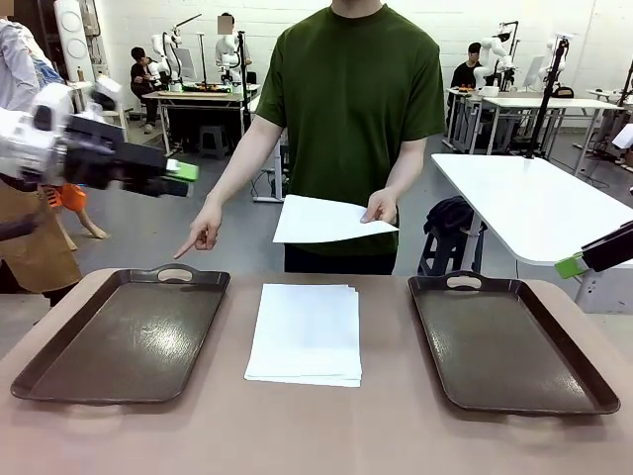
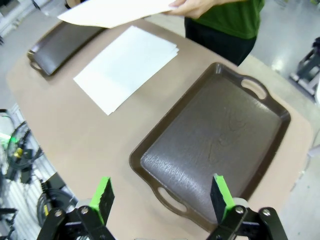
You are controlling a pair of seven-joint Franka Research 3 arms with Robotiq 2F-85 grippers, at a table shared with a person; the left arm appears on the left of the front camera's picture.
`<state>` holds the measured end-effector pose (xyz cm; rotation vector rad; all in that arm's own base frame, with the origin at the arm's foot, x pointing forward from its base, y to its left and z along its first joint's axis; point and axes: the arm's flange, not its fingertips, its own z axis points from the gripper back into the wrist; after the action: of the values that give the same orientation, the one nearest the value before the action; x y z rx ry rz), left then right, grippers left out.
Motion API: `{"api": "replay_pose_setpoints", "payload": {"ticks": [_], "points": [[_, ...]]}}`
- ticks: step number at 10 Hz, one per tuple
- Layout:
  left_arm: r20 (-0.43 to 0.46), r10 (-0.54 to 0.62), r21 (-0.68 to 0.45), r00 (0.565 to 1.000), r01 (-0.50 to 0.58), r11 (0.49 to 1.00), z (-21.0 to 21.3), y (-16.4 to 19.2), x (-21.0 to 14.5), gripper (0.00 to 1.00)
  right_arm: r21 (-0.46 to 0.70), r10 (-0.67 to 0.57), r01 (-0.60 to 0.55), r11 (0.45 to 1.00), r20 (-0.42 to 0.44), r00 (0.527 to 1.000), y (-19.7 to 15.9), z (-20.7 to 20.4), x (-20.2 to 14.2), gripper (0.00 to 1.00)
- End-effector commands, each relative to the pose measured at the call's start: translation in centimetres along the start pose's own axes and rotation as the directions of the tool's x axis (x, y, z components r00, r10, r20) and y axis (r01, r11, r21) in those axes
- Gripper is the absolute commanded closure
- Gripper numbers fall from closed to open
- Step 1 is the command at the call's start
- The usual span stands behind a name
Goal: Sort the A4 documents.
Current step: Receive the A4 Paper.
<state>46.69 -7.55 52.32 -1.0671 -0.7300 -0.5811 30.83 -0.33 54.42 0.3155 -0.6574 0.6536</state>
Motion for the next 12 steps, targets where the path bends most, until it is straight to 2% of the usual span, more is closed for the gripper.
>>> {"api": "replay_pose_setpoints", "payload": {"ticks": [1,4,7,10,12], "points": [[-0.070,0.078,0.009,0.995,-0.077,0.997,-2.6,3.6,2.5,0.00,0.013,-0.003,0.003,1.000,0.004,1.000,-0.1,-0.1,-0.1,0.00],[-0.098,0.282,0.003,0.954,-0.283,0.959,-8.1,6.6,3.9,0.00,0.013,-0.003,0.003,1.000,0.004,1.000,-0.1,-0.1,-0.1,0.00],[-0.138,0.337,-0.079,0.931,-0.350,0.934,-12.2,6.9,4.1,0.00,0.013,-0.003,0.003,1.000,0.004,1.000,-0.1,-0.1,-0.1,0.00],[-0.209,0.390,-0.059,0.897,-0.410,0.910,-14.9,7.2,3.3,0.00,0.013,-0.003,0.003,1.000,0.004,1.000,-0.1,-0.1,-0.1,0.00],[-0.216,0.425,-0.096,0.879,-0.452,0.887,-15.6,7.4,2.9,0.00,0.013,-0.003,0.003,1.000,0.004,1.000,-0.1,-0.1,-0.1,0.00]]}}
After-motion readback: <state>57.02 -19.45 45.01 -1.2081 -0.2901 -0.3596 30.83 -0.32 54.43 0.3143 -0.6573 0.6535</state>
